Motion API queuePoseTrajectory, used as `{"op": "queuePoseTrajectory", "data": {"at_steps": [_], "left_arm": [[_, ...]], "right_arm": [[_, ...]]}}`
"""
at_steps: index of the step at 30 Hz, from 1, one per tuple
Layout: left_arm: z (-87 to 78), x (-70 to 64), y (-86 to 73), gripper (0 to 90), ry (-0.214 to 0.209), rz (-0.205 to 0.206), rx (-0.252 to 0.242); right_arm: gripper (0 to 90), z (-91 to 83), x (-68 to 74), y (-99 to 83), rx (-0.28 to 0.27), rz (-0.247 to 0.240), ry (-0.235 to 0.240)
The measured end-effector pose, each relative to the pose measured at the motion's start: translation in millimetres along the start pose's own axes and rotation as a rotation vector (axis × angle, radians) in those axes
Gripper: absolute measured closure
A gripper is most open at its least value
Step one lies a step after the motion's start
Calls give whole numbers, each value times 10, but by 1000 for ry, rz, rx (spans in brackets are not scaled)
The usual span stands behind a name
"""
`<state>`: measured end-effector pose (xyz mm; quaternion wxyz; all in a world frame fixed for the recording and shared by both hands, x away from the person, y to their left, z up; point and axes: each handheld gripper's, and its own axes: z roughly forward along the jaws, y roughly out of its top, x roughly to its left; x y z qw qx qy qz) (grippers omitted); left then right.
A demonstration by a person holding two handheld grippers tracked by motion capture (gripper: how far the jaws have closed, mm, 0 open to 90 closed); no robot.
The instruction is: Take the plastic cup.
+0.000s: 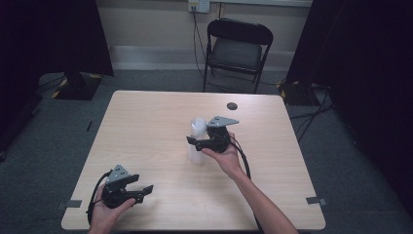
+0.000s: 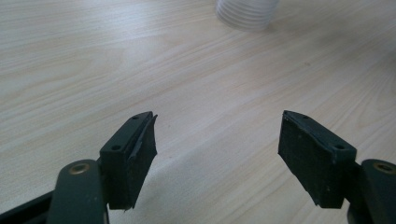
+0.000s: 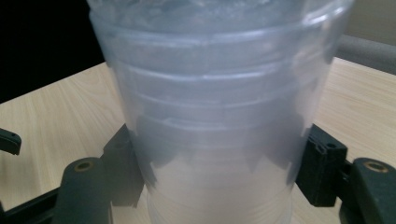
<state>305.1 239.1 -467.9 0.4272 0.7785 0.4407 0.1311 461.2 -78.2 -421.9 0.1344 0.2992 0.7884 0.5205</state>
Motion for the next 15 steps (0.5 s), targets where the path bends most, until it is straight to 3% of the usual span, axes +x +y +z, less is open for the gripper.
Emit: {"op": "queuePoseTrajectory", "data": {"at_steps": [15], "left_arm": [[5,-1,1,276,2,2,2]], "right_arm": [[308,-72,11,60,-53,-6,-9]]}}
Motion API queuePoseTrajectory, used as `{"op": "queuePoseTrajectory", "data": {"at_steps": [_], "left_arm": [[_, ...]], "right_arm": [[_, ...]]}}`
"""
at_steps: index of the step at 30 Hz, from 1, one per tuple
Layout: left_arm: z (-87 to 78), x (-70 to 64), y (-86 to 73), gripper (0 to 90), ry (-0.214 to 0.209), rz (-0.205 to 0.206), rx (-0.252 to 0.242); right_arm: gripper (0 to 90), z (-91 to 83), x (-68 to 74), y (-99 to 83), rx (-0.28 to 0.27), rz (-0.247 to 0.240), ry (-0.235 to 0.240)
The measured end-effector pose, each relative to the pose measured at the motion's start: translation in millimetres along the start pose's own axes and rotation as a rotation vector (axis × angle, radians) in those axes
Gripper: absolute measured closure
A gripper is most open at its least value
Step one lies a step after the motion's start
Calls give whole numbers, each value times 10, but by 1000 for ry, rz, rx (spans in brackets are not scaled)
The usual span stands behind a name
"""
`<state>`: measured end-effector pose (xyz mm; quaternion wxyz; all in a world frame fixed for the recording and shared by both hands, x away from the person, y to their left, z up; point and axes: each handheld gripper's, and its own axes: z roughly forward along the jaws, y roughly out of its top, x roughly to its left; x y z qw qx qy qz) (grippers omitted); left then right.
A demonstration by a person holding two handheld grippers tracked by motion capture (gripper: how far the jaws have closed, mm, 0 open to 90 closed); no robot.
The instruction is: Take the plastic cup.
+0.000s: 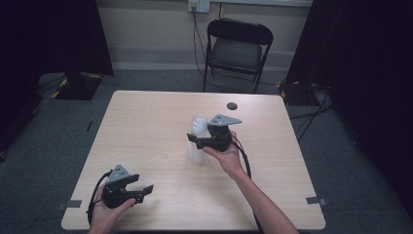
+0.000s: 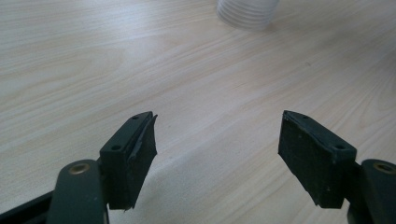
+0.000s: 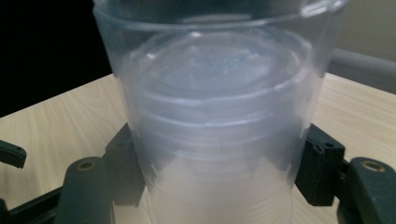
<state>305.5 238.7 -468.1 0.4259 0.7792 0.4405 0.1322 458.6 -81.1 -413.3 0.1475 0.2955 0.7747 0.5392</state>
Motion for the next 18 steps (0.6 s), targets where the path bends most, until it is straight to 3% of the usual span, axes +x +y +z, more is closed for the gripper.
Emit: {"op": "queuePoseTrajectory", "data": {"at_steps": [6,18], "left_arm": [[8,-5,-1,276,-3,-2,2],[2,3,-1,275,1,7,4]], "right_arm": [[323,-28,17,32,-19,-7,-1],[344,-159,15,163,-121,-9,10]]}}
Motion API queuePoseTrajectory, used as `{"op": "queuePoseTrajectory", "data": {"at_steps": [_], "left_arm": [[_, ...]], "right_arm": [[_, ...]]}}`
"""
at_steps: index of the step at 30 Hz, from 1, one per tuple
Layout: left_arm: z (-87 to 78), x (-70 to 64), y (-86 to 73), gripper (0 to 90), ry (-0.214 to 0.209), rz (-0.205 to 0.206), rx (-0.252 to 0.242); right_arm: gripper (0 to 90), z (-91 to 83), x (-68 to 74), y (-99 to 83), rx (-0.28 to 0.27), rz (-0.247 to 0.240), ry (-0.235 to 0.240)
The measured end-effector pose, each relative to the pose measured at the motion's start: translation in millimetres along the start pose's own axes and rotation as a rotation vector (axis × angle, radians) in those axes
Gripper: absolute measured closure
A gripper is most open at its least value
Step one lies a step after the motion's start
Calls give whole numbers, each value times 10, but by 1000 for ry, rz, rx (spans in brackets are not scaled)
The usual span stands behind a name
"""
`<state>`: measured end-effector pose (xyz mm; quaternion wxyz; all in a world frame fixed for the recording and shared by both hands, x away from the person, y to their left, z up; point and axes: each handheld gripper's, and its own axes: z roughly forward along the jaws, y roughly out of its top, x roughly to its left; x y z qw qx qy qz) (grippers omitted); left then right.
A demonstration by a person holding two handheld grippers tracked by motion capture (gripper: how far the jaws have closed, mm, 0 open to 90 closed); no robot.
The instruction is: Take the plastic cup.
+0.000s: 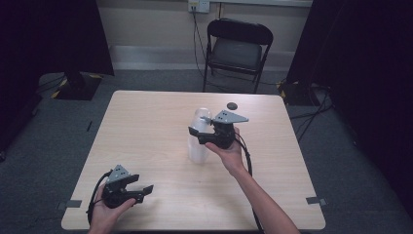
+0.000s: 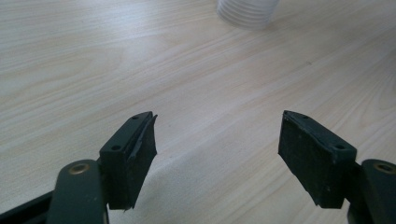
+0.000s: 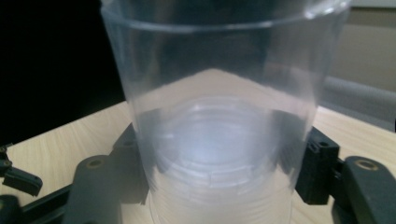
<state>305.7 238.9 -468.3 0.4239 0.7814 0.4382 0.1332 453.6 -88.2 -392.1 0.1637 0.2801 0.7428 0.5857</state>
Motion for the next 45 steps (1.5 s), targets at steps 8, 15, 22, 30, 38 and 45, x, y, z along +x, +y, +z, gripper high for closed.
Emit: {"op": "queuePoseTrajectory", "data": {"at_steps": [8,15,22,30,38,45], "left_arm": [[4,1,2,274,1,-5,4],[-19,8,7,273,10,-2,-10],[-12,-1,11,276,-8,-7,-3],[-25,-1,31,278,-3,1,-22],[23,-27,77,245,-27,12,-21],[24,-91,143,236,-27,34,-42]], "right_arm": [[351,-41,-12,60,-27,13,13],[357,-55,6,162,-34,17,20],[358,-82,9,304,-45,28,13],[362,-145,28,376,-57,37,-3],[376,-404,25,489,-93,42,-39],[386,-650,-14,484,-93,65,-75]]}}
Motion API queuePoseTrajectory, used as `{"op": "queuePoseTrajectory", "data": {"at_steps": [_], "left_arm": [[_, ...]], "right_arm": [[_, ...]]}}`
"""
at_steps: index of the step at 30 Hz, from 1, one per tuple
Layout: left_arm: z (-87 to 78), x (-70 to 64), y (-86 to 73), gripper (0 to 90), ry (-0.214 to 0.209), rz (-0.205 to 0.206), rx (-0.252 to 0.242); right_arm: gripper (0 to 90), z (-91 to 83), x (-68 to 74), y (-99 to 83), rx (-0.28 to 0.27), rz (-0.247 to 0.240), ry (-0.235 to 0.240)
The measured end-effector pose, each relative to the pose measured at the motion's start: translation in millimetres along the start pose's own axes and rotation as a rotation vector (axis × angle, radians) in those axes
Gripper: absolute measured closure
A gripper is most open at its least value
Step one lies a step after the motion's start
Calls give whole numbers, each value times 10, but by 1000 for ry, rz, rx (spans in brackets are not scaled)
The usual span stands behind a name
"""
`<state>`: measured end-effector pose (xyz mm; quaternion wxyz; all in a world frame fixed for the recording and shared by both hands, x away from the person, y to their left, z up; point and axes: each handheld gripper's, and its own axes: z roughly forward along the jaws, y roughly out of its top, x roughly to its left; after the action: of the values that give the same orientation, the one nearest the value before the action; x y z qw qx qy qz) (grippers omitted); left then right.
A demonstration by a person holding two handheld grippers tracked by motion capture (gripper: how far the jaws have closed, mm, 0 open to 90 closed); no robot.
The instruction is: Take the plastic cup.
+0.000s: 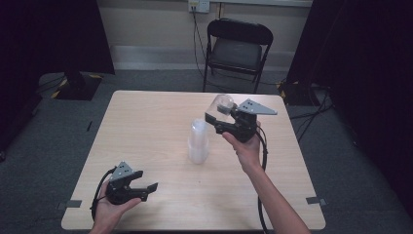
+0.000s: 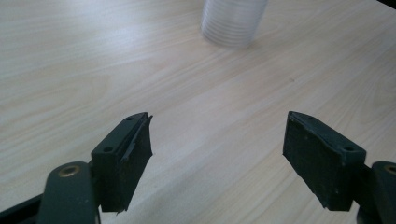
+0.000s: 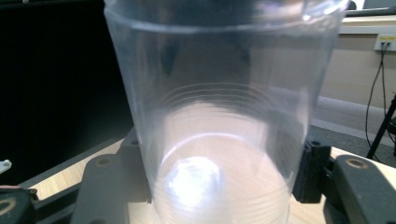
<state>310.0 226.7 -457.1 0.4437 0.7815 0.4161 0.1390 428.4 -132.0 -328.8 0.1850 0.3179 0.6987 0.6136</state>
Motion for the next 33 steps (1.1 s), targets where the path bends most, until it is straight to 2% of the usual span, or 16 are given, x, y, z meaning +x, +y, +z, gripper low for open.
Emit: {"op": "queuePoseTrajectory", "data": {"at_steps": [3,5,7,11,15,17,18,19,21,22,23,27,28,29,31,33], "left_arm": [[-2,-40,45,237,20,22,-20],[0,-55,54,237,26,26,-34],[0,-89,84,239,49,51,-63],[0,-115,129,240,53,66,-83],[30,-163,203,264,35,119,-110],[36,-174,212,271,30,124,-115],[58,-192,237,274,22,144,-129],[58,-192,237,273,22,144,-129],[104,-193,327,264,-10,109,-157],[104,-193,327,265,-10,109,-157],[126,-193,375,265,-18,105,-164],[213,-220,497,266,-21,128,-170],[239,-236,520,265,-18,133,-168],[262,-256,540,254,-7,142,-166],[332,-306,593,247,-29,149,-155],[382,-344,610,246,-56,158,-169]], "right_arm": [[392,-146,-23,-66,15,15,-14],[393,-167,-28,-83,18,15,-14],[395,-240,-36,-162,34,29,-15],[397,-279,-28,-232,48,37,-12],[396,-331,20,-371,79,45,-9],[396,-337,23,-395,86,50,-10],[396,-343,25,-442,103,61,-9],[396,-343,25,-442,103,61,-9],[396,-336,17,-513,125,72,-8],[396,-336,17,-513,125,72,-8],[396,-336,15,-563,136,93,3],[400,-344,29,-616,148,105,14],[404,-353,34,-636,148,116,1],[408,-360,25,-665,162,154,13],[411,-367,29,-688,176,167,21],[413,-386,46,-718,187,186,37]]}}
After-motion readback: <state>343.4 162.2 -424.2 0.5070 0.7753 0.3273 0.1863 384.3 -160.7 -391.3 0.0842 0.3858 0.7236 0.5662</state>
